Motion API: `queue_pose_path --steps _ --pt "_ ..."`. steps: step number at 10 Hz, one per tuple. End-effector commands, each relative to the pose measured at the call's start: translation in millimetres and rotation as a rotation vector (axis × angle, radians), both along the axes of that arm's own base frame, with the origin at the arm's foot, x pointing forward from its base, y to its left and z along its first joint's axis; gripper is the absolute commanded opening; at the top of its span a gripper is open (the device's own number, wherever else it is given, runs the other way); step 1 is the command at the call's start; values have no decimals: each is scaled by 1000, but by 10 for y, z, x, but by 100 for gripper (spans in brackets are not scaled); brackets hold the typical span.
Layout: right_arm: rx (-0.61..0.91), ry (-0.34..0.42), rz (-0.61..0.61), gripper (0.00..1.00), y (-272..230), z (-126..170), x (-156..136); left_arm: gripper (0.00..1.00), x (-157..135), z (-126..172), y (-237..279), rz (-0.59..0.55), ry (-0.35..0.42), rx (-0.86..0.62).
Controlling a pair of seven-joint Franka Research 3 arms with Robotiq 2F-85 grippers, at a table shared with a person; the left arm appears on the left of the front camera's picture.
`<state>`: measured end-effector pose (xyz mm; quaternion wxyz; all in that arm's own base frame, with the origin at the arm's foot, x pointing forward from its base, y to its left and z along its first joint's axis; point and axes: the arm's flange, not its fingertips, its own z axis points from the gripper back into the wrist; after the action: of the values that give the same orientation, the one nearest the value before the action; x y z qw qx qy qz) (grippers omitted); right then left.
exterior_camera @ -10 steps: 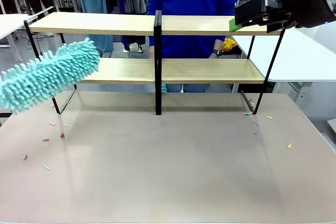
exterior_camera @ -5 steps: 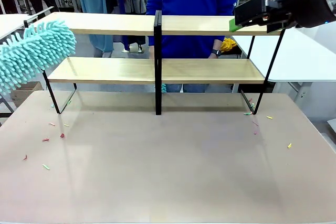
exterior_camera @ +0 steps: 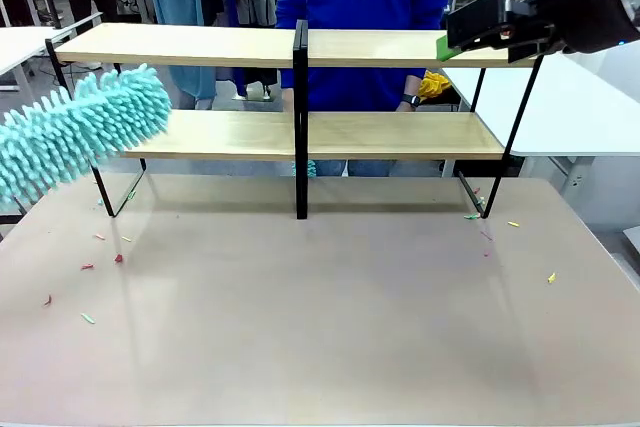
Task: Clean the shelves.
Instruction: Clean another randomly selected level of the Shelf with the Duster.
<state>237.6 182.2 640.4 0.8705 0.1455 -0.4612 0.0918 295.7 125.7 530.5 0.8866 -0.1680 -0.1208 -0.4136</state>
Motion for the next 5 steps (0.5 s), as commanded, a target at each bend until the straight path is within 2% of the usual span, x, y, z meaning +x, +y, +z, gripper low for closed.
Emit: queue_pose_path --steps 1,2,3,5 --pt "2 -3 -2 100 2 2 4 12 110 -60 -417 -111 10 161" --pt "2 -3 -2 100 2 2 4 12 206 -158 -699 -141 48 238" --pt "2 -3 -2 100 2 2 4 12 323 -273 -949 -120 98 304" --pt "2 -3 -2 100 2 2 4 12 513 -540 -1231 1 207 386"
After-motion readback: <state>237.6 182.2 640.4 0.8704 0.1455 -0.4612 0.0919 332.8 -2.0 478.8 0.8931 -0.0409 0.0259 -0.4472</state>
